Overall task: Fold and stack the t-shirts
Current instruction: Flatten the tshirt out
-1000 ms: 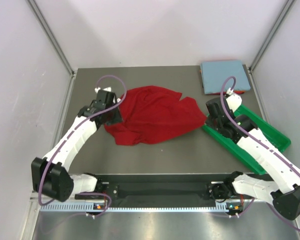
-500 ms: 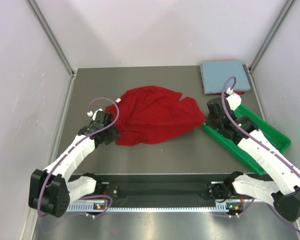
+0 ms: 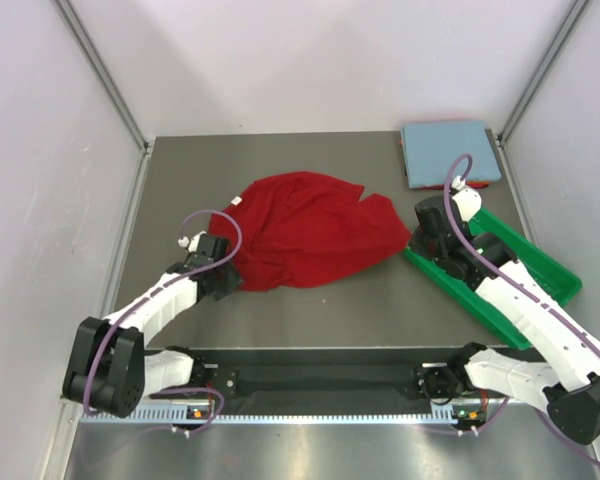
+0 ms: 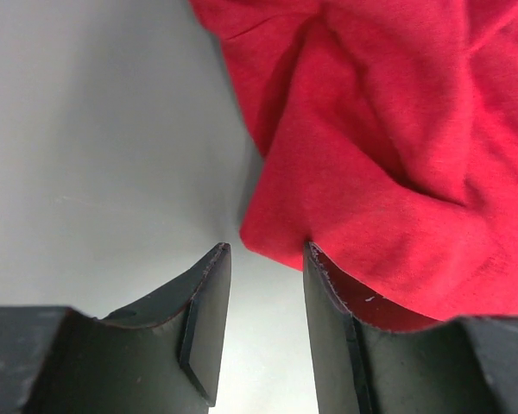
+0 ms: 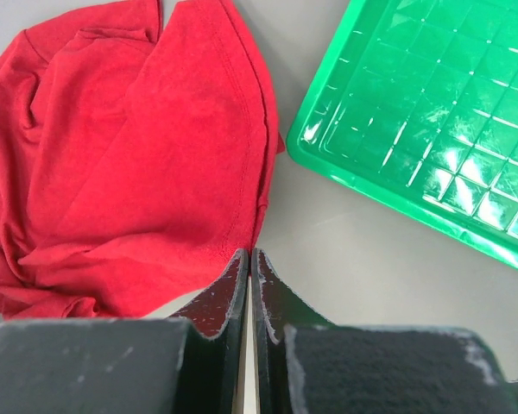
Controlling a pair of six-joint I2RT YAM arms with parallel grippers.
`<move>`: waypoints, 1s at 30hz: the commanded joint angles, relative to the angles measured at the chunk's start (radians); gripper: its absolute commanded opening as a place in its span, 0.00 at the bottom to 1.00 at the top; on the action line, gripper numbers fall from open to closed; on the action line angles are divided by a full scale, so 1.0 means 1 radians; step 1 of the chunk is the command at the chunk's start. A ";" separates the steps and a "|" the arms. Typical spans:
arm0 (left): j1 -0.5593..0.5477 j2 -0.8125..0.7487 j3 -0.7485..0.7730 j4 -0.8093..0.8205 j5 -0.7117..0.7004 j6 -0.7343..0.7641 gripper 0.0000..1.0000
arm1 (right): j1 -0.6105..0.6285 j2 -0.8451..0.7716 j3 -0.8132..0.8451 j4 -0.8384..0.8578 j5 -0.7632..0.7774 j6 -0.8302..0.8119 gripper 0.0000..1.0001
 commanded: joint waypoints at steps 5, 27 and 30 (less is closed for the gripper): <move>0.006 0.081 0.001 0.094 -0.060 0.004 0.37 | -0.007 -0.001 0.003 0.046 -0.005 -0.007 0.00; 0.010 0.189 0.495 -0.429 -0.215 0.317 0.00 | -0.043 -0.128 0.100 -0.117 0.168 -0.107 0.00; 0.010 0.279 0.548 -0.417 -0.187 0.346 0.00 | -0.046 -0.134 0.098 -0.120 0.183 -0.117 0.00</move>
